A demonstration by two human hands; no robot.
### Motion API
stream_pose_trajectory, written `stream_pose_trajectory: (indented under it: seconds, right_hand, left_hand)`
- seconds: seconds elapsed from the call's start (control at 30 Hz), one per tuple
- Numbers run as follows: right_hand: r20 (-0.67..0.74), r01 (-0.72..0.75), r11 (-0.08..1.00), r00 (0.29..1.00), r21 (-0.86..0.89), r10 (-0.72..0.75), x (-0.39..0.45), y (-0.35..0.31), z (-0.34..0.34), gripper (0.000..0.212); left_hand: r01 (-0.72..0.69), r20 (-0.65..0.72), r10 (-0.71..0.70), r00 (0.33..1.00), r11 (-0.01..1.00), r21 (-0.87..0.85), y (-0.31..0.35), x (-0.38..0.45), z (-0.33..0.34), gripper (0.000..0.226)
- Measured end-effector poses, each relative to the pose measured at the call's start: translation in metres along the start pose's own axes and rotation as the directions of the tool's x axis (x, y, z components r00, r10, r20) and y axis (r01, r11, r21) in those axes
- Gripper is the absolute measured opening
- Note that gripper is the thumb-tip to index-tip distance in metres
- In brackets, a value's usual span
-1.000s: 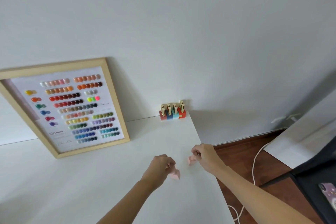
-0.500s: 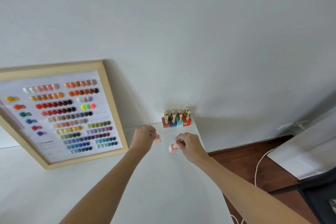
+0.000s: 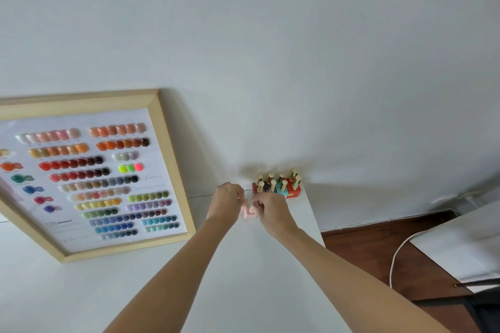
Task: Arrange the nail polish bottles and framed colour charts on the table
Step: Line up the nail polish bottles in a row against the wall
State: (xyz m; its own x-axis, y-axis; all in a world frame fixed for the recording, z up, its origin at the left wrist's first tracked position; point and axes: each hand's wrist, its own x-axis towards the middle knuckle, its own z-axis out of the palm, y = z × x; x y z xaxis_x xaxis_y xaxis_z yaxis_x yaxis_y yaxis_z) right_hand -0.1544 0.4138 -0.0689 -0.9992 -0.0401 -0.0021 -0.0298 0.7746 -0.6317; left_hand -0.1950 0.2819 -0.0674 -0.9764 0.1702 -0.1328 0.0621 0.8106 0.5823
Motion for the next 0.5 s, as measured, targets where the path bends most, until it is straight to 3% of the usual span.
stream_pose_trajectory:
  seconds: [0.1,0.2,0.33,0.5]
  right_hand:
    - [0.012,-0.002,1.000,1.000,0.023,0.001,0.005,0.002,0.006,0.020]
    - [-0.017,-0.003,0.997,1.000,0.081,0.004,0.005,0.003,0.008,0.012]
    - [-0.159,-0.048,0.994,0.985,0.097,0.063,-0.008,0.014,0.005,0.010]
    - [-0.370,-0.294,0.934,0.860,0.205,0.352,-0.018,0.048,-0.008,0.020]
  left_hand:
    - [0.000,0.012,0.001,1.000,0.999,-0.054,-0.003,0.001,0.002,0.020]
    - [-0.005,0.028,0.006,1.000,0.998,-0.060,-0.010,-0.006,0.009,0.039]
    - [0.133,0.123,-0.137,0.983,0.990,0.038,-0.015,-0.018,0.028,0.064]
    - [0.239,0.087,-0.232,0.969,0.967,-0.089,-0.010,-0.017,0.045,0.044]
